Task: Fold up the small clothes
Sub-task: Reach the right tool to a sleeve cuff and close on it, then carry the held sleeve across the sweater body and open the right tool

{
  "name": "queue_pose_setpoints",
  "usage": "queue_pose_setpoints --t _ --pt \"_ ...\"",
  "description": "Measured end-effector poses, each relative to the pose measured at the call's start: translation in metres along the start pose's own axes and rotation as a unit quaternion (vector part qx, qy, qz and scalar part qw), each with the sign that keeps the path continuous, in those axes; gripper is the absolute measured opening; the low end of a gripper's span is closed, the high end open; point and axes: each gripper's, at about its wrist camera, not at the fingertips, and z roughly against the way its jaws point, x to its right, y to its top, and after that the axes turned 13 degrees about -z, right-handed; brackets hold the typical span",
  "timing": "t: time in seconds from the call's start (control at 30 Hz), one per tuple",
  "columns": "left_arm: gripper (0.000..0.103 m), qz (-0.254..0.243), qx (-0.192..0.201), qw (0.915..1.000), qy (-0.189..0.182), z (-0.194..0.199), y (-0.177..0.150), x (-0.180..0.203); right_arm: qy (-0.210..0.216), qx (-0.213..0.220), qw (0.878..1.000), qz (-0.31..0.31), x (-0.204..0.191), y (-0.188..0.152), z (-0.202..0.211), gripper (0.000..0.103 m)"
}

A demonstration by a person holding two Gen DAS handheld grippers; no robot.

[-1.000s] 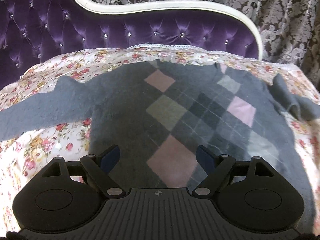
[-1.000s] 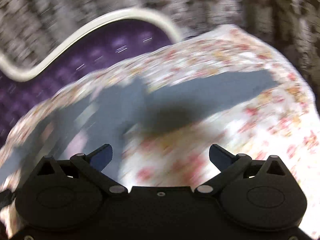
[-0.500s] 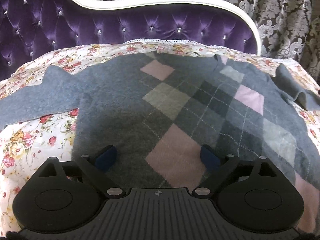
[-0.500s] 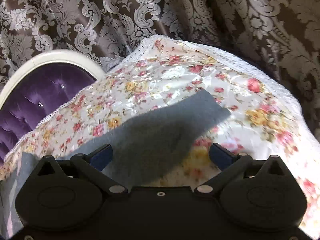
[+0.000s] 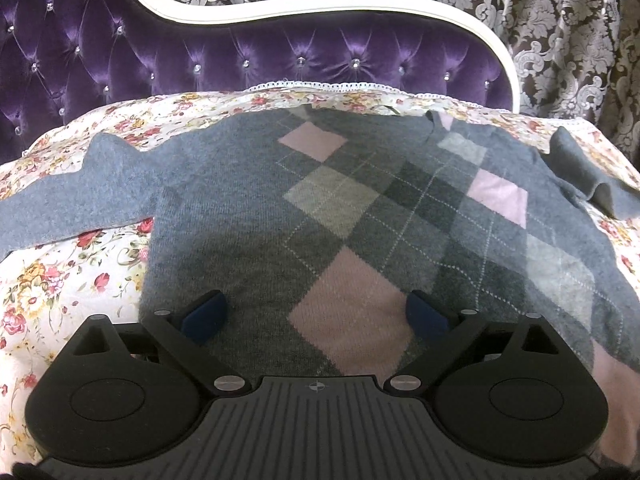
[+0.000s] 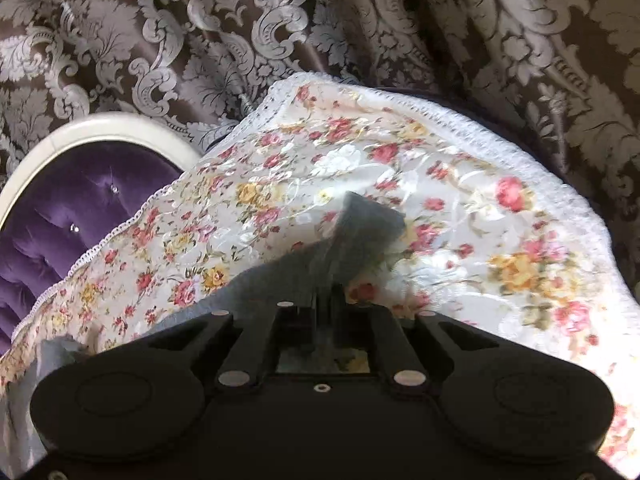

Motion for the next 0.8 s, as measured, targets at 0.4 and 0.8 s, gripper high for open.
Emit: queue_pose_setpoints --t 0.4,0.8 --pt "0.095 0.021 -0.015 0.9996 -0.013 0.008 0.009 -0.008 -0.036 0.103 0.993 0.046 -0.032 0.049 0.086 0.010" --pt "0.095 0.064 0.002 0.9976 -0.027 0.067 -0.011 -0.052 0.185 0.065 0.956 0.219 -0.275 -0.048 0.145 0.011"
